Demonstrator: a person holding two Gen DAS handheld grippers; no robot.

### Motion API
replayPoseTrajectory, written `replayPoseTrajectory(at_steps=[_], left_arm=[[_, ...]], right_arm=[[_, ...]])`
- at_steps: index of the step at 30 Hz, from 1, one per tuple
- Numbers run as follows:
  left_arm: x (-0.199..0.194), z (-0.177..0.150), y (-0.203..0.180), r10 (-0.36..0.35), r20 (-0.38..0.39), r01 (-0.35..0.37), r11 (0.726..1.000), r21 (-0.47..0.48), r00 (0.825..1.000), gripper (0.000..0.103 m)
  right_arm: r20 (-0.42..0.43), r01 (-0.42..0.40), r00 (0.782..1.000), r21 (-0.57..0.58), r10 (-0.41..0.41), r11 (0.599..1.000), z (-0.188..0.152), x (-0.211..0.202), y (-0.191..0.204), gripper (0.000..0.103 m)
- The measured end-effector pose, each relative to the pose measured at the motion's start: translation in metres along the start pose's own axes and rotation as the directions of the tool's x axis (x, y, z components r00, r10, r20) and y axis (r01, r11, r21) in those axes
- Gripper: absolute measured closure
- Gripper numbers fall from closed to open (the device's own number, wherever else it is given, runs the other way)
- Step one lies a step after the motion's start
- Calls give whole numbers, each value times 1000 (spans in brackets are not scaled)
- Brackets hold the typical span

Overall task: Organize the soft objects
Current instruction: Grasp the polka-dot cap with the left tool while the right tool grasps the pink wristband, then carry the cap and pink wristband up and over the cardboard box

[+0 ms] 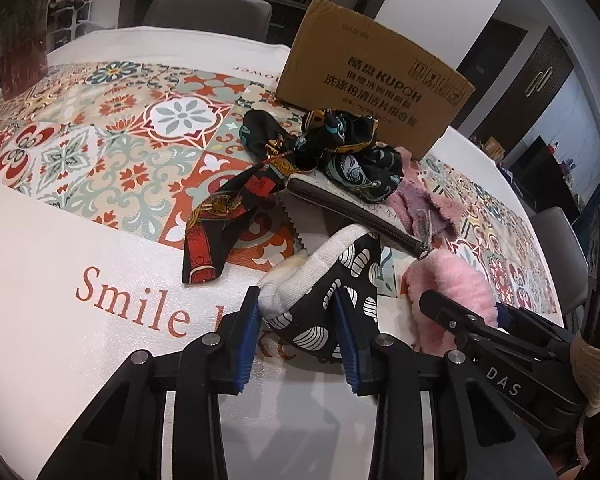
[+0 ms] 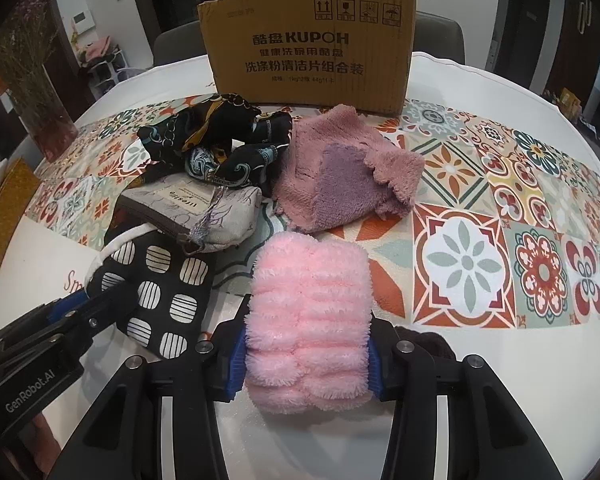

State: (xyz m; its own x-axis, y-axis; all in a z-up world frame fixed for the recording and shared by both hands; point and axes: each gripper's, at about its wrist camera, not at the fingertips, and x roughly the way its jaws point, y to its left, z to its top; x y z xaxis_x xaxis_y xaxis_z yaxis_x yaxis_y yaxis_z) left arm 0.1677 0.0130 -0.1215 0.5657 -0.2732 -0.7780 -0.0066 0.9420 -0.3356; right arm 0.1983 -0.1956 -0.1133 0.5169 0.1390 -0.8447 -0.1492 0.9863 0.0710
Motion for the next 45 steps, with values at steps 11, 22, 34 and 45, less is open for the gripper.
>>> replayPoseTrajectory(at_steps=[11,22,34,45], left_arm=[[-23,-6,0,4,85,-10,997,74,996,77],[-64,-5,-15,-8,194,-26,985,171,981,79],[-107,9,-27,-32,328,-42,975,216,944,79],[-121,38,-37,-72,398,-22,974,227,914,79]], right_arm=[[30,17,999,3,-17,1000,-6,-17,8,56],[116,0,993,44,-6,999,-7,-55,10,57],[250,-10,968,35,1,999,2,-99,20,57],[365,-12,931,36,-2,999,29,-124,21,57]])
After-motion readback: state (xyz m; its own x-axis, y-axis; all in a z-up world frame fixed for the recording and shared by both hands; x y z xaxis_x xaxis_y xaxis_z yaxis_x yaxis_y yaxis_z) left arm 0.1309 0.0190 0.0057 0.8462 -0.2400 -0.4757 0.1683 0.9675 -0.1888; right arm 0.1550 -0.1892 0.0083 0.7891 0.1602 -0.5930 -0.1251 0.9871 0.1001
